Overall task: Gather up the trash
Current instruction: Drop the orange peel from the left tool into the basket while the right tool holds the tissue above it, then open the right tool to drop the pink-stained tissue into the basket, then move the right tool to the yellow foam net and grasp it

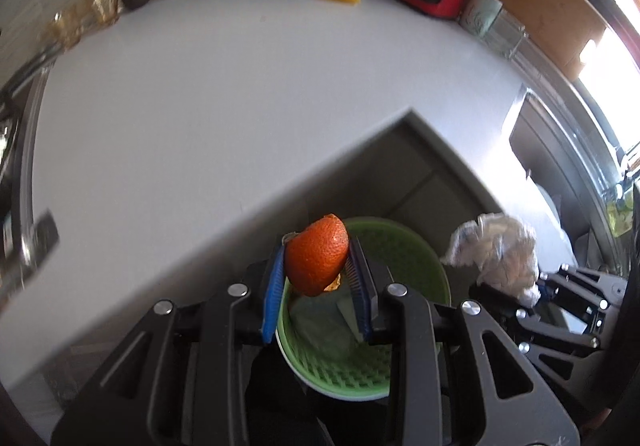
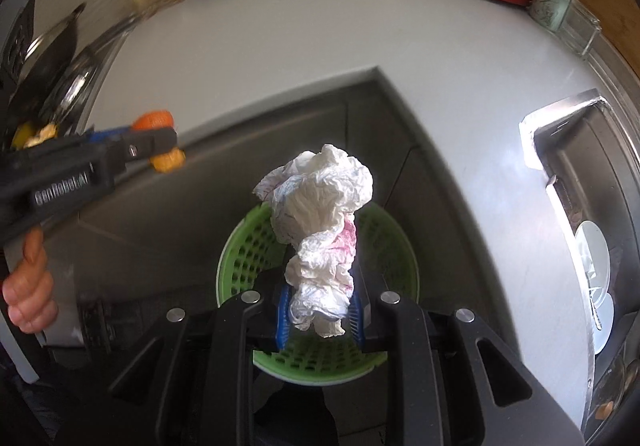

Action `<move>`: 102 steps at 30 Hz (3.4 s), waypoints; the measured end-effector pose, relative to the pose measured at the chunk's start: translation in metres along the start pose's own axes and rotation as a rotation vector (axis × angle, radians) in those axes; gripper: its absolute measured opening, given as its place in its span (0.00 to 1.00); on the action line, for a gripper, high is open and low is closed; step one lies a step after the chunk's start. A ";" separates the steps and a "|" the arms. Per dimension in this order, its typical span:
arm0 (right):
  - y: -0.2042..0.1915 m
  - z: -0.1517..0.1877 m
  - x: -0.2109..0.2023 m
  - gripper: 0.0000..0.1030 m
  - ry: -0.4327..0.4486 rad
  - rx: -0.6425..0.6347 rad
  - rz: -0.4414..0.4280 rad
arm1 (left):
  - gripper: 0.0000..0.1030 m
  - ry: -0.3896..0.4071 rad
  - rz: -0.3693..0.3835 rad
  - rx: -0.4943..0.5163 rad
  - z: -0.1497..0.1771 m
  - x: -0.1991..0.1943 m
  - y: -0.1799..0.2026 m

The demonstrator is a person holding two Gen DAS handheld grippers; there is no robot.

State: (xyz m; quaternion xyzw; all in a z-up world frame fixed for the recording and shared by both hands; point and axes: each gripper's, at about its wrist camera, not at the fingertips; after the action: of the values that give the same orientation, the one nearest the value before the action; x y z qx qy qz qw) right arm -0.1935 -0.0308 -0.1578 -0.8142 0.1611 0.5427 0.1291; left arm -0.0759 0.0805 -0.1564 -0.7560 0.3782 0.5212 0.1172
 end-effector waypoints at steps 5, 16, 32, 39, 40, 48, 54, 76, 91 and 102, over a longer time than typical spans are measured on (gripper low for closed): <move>-0.004 0.016 0.001 0.23 -0.007 -0.026 -0.015 | 0.28 -0.034 -0.018 -0.004 0.028 0.006 0.009; 0.013 0.029 -0.001 0.23 -0.008 -0.016 0.004 | 0.28 -0.122 0.004 0.021 0.047 0.041 0.024; 0.025 0.043 0.021 0.24 -0.062 -0.003 -0.003 | 0.54 -0.183 -0.032 0.033 0.061 0.074 0.038; 0.029 0.040 0.028 0.24 -0.060 -0.011 -0.018 | 0.72 -0.148 -0.042 0.043 0.055 0.055 0.041; 0.030 0.041 0.027 0.25 -0.059 -0.012 -0.019 | 0.74 -0.145 -0.046 0.045 0.054 0.052 0.042; 0.026 0.042 0.031 0.26 -0.058 -0.043 -0.038 | 0.90 -0.042 -0.130 0.031 0.051 0.010 0.028; 0.010 0.047 0.050 0.27 -0.089 -0.100 -0.065 | 0.92 -0.022 -0.185 -0.040 0.048 -0.006 0.009; 0.000 0.040 0.032 0.98 -0.018 -0.145 -0.011 | 0.92 -0.032 -0.200 -0.069 0.041 -0.009 0.005; 0.032 -0.036 -0.003 0.98 0.126 0.010 0.005 | 0.92 0.046 -0.198 -0.063 -0.038 -0.018 -0.007; 0.044 -0.119 0.001 0.98 0.169 0.073 0.025 | 0.92 0.068 -0.158 -0.056 -0.114 0.004 -0.036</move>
State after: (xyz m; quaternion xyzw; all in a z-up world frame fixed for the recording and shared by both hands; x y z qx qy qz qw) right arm -0.1105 -0.1169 -0.1158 -0.8498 0.2010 0.4674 0.1378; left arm 0.0293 0.0383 -0.1194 -0.8037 0.3063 0.4949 0.1237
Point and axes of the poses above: each gripper's, at about its wrist camera, not at the fingertips, and x roughly the way its jaws point, y to its right, z to its underside, and after that the axes turned 3 degrees about z, right-handed
